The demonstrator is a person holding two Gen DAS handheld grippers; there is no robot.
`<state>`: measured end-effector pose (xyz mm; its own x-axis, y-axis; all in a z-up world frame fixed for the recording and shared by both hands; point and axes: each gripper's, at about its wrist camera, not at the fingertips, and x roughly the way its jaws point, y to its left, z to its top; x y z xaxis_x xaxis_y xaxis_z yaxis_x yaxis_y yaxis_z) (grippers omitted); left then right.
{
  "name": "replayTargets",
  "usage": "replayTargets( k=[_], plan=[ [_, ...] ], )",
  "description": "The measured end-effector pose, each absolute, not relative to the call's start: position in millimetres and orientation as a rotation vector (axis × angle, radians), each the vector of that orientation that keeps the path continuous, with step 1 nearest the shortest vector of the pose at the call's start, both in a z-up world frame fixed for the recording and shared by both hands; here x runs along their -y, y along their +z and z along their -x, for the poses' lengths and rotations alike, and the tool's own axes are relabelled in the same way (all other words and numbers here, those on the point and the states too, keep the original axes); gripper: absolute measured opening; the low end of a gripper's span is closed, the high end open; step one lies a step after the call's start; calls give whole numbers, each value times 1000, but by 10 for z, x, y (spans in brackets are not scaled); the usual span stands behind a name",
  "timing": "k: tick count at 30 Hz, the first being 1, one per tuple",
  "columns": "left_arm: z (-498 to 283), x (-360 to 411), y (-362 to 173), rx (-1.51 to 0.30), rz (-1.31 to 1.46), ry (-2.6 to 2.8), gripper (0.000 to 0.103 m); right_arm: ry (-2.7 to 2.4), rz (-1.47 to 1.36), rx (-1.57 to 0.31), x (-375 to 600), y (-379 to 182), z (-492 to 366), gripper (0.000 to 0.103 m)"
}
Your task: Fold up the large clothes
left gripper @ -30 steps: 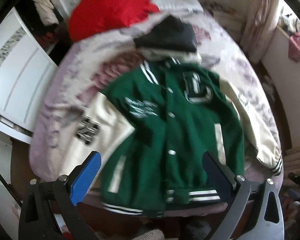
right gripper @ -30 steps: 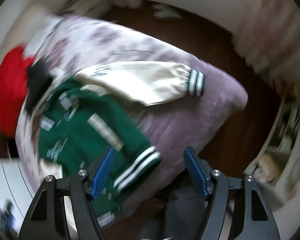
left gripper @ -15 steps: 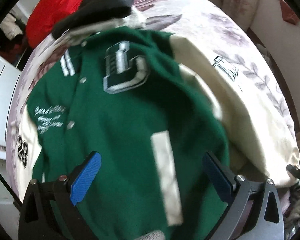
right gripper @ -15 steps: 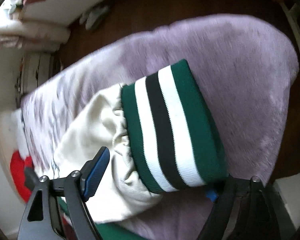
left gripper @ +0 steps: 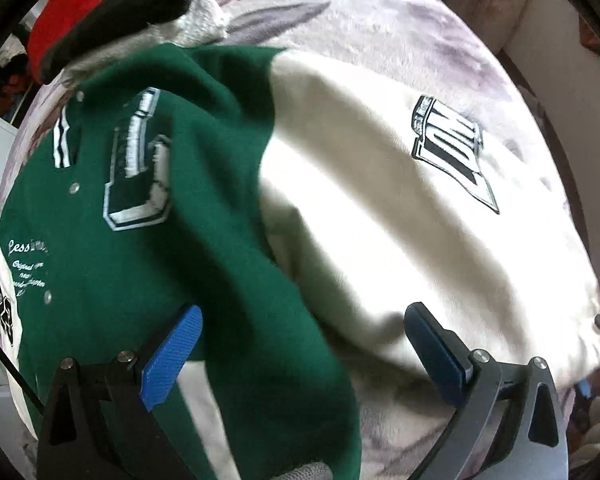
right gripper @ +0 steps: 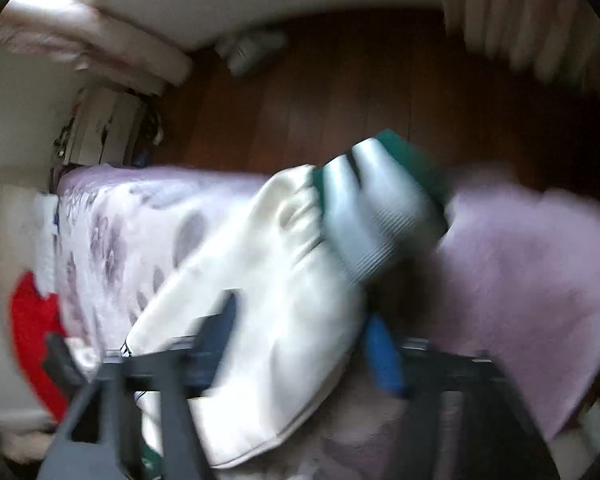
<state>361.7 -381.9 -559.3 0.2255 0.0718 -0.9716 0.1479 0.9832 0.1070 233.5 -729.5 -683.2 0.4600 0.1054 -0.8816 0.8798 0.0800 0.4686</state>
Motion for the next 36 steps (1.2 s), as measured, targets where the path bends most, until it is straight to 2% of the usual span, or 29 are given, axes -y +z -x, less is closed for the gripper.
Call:
replayTargets(
  k=[4,5,7,13,19,22,26,30,36],
  plan=[
    [-3684,3764,-5647,-1347,-185,-37,103,-734,-1537,-851,7278,-7157,-2229,76],
    [-3693,3736,-5629,-1342,-176,-29,103,-748,-1537,-816,7269,-7145,-2242,58],
    [-3716,3660,-5568,-1337,-145,-10,103,-779,-1475,-811,7268,-7074,-2315,12],
    [-3788,3354,-5281,-1333,46,35,103,-803,-1312,-699,7445,-6420,-2734,11],
    [-3754,2854,-4899,-1287,183,82,103,-638,-1066,-690,7272,-5396,-3600,11],
    [-3701,2392,-4766,-1253,211,140,103,-471,-906,-692,6706,-4774,-4049,11],
    [-3602,1603,-4628,-1224,241,250,103,-277,-714,-749,5599,-4318,-4596,10],
    [-3392,580,-4614,-1206,274,408,103,-97,-555,-873,4175,-4259,-5117,10],
    [-3016,-712,-4832,-1219,369,641,103,96,-297,-1050,1826,-4931,-5715,10]
  ],
)
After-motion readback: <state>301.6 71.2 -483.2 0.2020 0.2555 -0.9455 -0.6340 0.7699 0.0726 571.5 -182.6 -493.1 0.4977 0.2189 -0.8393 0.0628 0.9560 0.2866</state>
